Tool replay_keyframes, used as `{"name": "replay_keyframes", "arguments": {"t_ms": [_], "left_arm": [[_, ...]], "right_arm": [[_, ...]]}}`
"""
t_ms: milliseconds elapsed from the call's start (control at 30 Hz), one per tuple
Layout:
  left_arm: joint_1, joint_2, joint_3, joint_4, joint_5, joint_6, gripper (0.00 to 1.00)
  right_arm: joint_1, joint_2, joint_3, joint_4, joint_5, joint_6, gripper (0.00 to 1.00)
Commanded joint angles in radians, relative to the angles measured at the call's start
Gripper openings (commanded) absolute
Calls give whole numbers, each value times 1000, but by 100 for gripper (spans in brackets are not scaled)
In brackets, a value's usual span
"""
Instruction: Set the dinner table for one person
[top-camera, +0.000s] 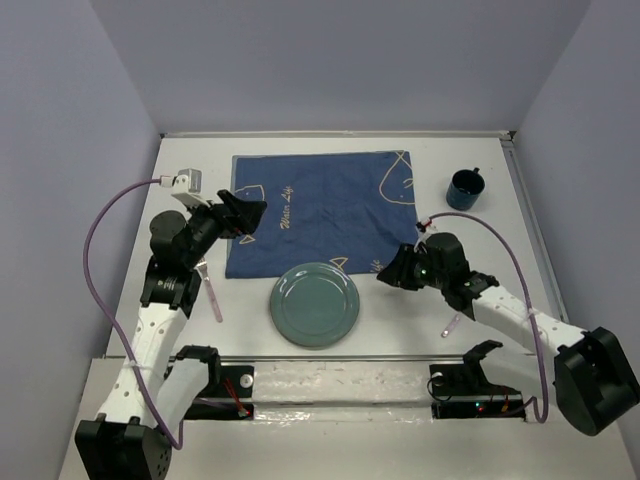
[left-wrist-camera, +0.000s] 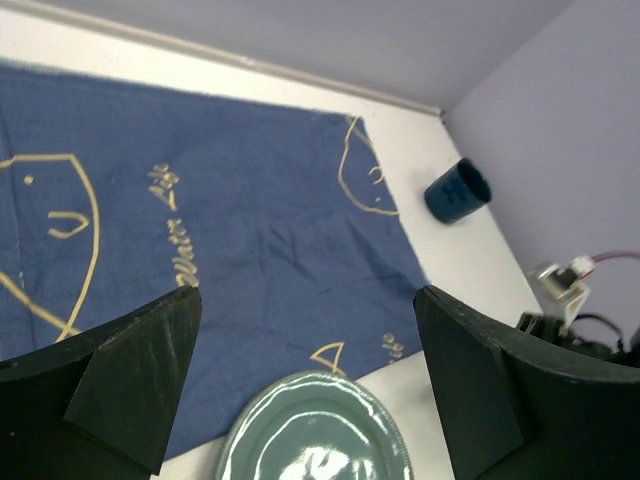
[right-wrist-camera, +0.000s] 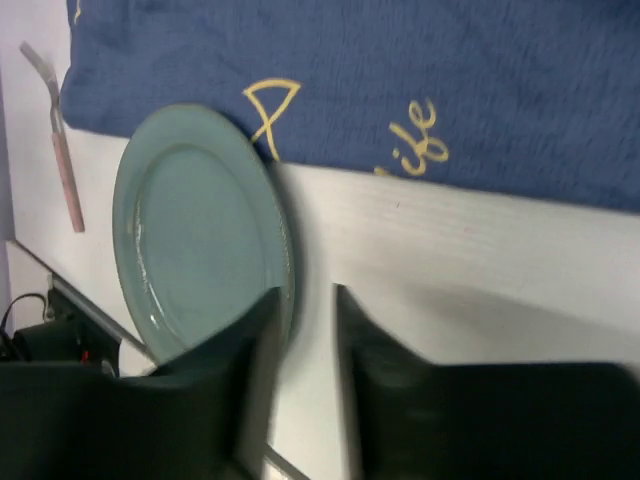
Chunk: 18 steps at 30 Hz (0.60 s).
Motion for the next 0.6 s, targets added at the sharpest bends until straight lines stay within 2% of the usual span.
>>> {"name": "replay_keyframes", "arguments": {"t_ms": [0, 33, 133, 267, 433, 567], "left_arm": [[1, 15, -33, -62, 8, 86, 99], [1, 20, -29, -60, 16, 93, 99], [1, 18, -12, -75, -2, 115, 99], [1, 9, -30, -69, 22, 109, 99], [1, 1, -30, -68, 30, 109, 99], [1, -6, -35, -69, 28, 109, 99]], "right_arm": [[0, 61, 147, 61, 168, -32, 12], [-12, 87, 195, 67, 209, -44, 0], [-55, 204, 235, 105, 240, -48, 0], [-187, 345, 197, 191, 240, -3, 0], [-220, 436, 160, 216, 289, 27, 0], [-239, 460, 154, 214, 409, 35, 0]]}}
